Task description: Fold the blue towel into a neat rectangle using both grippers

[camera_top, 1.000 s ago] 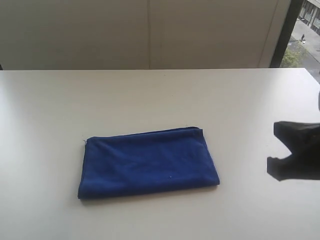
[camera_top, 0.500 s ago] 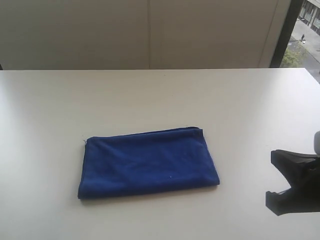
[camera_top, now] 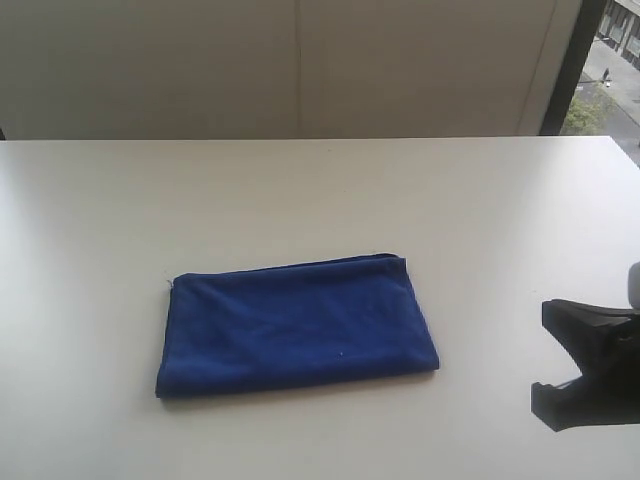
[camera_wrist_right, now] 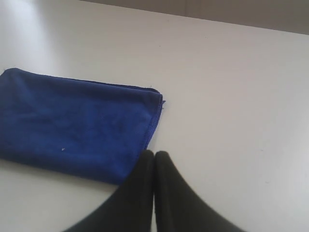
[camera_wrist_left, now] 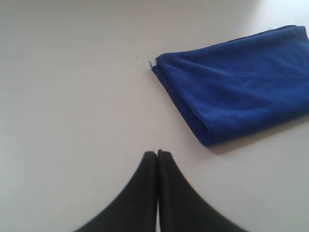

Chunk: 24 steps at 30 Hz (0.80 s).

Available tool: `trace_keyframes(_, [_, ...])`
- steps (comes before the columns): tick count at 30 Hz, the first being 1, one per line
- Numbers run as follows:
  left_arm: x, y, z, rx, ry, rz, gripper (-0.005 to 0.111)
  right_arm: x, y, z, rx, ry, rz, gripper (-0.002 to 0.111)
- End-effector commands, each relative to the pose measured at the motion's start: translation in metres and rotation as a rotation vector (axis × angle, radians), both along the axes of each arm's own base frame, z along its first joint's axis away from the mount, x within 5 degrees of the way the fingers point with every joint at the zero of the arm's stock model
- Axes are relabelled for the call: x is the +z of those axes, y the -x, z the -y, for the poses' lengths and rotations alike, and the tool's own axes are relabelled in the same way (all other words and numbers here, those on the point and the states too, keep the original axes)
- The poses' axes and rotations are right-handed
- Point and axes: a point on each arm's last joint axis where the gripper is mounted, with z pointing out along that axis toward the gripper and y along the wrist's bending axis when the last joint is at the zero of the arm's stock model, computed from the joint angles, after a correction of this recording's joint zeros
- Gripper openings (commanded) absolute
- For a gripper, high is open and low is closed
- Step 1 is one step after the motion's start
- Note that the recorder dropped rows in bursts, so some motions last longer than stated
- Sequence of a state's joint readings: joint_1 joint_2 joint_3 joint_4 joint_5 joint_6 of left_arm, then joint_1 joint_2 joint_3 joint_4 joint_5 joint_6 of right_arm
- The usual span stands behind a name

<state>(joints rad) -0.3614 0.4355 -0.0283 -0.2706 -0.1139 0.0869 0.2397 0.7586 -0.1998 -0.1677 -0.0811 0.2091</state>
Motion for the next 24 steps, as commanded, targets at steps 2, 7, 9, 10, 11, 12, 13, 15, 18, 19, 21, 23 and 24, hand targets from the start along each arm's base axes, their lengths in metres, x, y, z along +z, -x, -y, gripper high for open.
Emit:
trace_keyframes(2, [-0.003, 0.001, 0.0, 0.002, 0.007, -0.014, 0.0, 0.001, 0.001, 0.001, -0.005, -0.008, 0.018, 0.0])
trace_keyframes(7, [-0.003, 0.001, 0.0, 0.002, 0.007, -0.014, 0.0, 0.0, 0.001, 0.001, -0.005, -0.007, 0.013, 0.0])
trace_keyframes(9, [-0.003, 0.001, 0.0, 0.002, 0.007, -0.014, 0.0, 0.0, 0.001, 0.001, -0.005, -0.007, 0.013, 0.0])
trace_keyframes(10, [-0.003, 0.001, 0.0, 0.002, 0.007, -0.014, 0.0, 0.0, 0.001, 0.001, -0.005, -0.007, 0.013, 0.0])
trace_keyframes(11, [-0.003, 0.001, 0.0, 0.002, 0.006, -0.015, 0.0, 0.0, 0.001, 0.001, -0.005, -0.007, 0.013, 0.0])
trace_keyframes(12, [-0.003, 0.001, 0.0, 0.002, 0.006, -0.015, 0.0, 0.0, 0.001, 0.001, -0.005, -0.007, 0.013, 0.0])
trace_keyframes(13, [-0.003, 0.001, 0.0, 0.001, 0.005, -0.014, 0.0, 0.0, 0.001, 0.001, -0.005, -0.007, 0.013, 0.0])
trace_keyframes(15, [-0.004, 0.002, 0.0, 0.001, 0.002, -0.016, 0.0, 0.0, 0.001, 0.001, -0.005, -0.007, 0.013, 0.0])
trace_keyframes(18, [-0.012, 0.005, -0.001, -0.019, -0.038, -0.051, 0.0, 0.0, 0.001, 0.001, -0.005, -0.007, 0.013, 0.0])
trace_keyframes(19, [-0.014, 0.008, -0.001, -0.038, -0.065, -0.07, 0.0, 0.0, 0.001, 0.001, -0.005, -0.007, 0.013, 0.0])
trace_keyframes(21, [-0.012, 0.011, -0.002, -0.042, -0.055, -0.049, 0.0, 0.0, 0.001, 0.001, -0.005, -0.007, 0.013, 0.0])
trace_keyframes(23, [-0.009, 0.014, -0.003, -0.044, -0.035, -0.009, 0.0, 0.0, 0.001, 0.001, -0.005, -0.007, 0.013, 0.0])
trace_keyframes(24, [-0.009, 0.016, -0.003, -0.048, -0.033, -0.006, 0.0, 0.0, 0.001, 0.001, -0.005, -0.007, 0.013, 0.0])
